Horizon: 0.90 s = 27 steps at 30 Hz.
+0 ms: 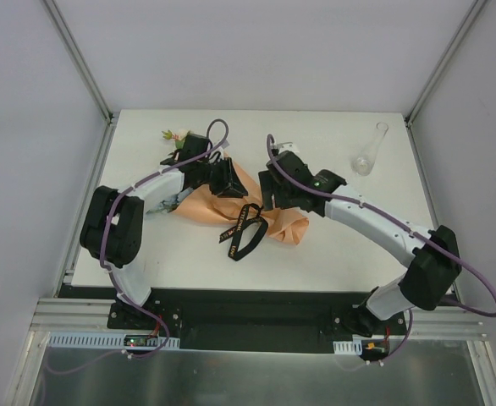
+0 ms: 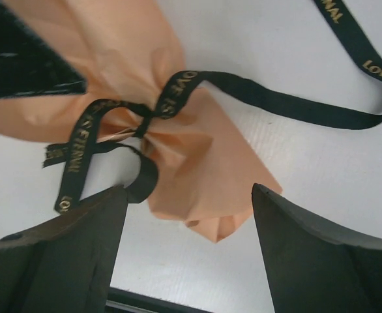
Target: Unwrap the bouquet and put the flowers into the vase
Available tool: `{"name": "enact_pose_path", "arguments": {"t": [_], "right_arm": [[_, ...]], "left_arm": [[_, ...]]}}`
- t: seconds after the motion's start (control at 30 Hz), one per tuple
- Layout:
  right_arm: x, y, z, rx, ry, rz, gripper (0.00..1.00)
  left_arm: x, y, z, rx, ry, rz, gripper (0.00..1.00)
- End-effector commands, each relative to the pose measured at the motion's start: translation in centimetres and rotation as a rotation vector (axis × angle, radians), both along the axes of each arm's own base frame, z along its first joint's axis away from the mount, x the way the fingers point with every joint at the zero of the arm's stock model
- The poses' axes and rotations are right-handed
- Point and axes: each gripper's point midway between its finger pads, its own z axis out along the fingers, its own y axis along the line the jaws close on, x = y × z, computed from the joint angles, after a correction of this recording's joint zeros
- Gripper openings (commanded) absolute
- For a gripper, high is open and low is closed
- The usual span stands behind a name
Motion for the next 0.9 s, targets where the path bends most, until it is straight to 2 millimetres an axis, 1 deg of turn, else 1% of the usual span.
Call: {"name": "enact_pose_path", "arguments": {"t": [0.0,0.03,0.07,0.13,0.17,0.23,0.27,0.33,0.37,0.43,0.47,0.5,0.53,0.57,0.6,0.63,0.7,0.73,0.77,0.8,0.87], "right_arm": [[-1.1,3.6,1.1,0.145,-0.042,0.025,0.80],[-2.2,5.2,-0.1,0.208,0.022,0.069,0.80],[-2.0,6.5,-1.1,0.245,0.041,0.084,0.81],[-2.3,7.3,-2.4,0.261,0.089,0.083,0.81],[-2.3,7.5,-3.4,0.247,0.112,0.081,0.81],[-2.5,8.2,-4.0,0.257,0.143,0.099,0.81],[-2.6,8.3,-4.9,0.243,0.169,0.098,0.80],[-3.0,8.4,-5.8,0.234,0.199,0.105,0.74],[-3.1,8.2,-6.5,0.220,0.213,0.100,0.69],[-3.1,7.7,-7.0,0.192,0.210,0.089,0.61],[-3.3,7.3,-7.3,0.169,0.218,0.085,0.53],[-3.2,7.0,-7.5,0.155,0.217,0.086,0.49],[-3.2,7.0,-7.6,0.149,0.213,0.088,0.45],[-3.2,7.0,-7.6,0.144,0.210,0.091,0.34],[-3.2,6.9,-7.4,0.141,0.198,0.094,0.29],[-3.1,6.8,-7.3,0.128,0.183,0.090,0.26],[-2.9,7.1,-6.7,0.127,0.168,0.100,0.26],[-2.8,6.9,-6.8,0.111,0.161,0.094,0.31],[-2.9,6.4,-7.1,0.079,0.171,0.086,0.44],[-2.7,6.5,-6.9,0.064,0.163,0.084,0.45],[-2.9,6.2,-7.6,0.016,0.174,0.091,0.45]], "left_arm": [[-0.4,-0.7,1.8,-0.038,-0.021,-0.039,0.25],[-0.4,-0.7,1.7,-0.037,-0.015,-0.038,0.25],[-0.3,-0.7,1.6,-0.037,-0.016,-0.039,0.25],[-0.3,-0.7,1.6,-0.035,-0.019,-0.042,0.29],[-0.3,-0.7,1.6,-0.036,-0.023,-0.045,0.29],[-0.3,-0.7,1.7,-0.034,-0.027,-0.044,0.29],[-0.3,-0.7,1.7,-0.034,-0.031,-0.045,0.29],[-0.3,-0.7,1.8,-0.037,-0.032,-0.047,0.29],[-0.3,-0.7,1.8,-0.038,-0.030,-0.048,0.29],[-0.3,-0.8,1.9,-0.040,-0.030,-0.050,0.29],[-0.3,-0.8,1.9,-0.041,-0.031,-0.049,0.29],[-0.3,-0.8,1.9,-0.041,-0.031,-0.049,0.29],[-0.3,-0.8,1.8,-0.041,-0.029,-0.049,0.28],[-0.3,-0.8,1.9,-0.042,-0.028,-0.047,0.28],[-0.3,-0.8,1.9,-0.040,-0.028,-0.047,0.28],[-0.3,-0.8,1.8,-0.041,-0.025,-0.047,0.29],[-0.3,-0.8,1.8,-0.040,-0.024,-0.047,0.28],[-0.3,-0.8,1.7,-0.039,-0.024,-0.046,0.28],[-0.3,-0.8,1.6,-0.037,-0.022,-0.045,0.28],[-0.2,-0.8,1.6,-0.035,-0.024,-0.044,0.29],[-0.3,-0.8,1.6,-0.037,-0.023,-0.046,0.29]]}}
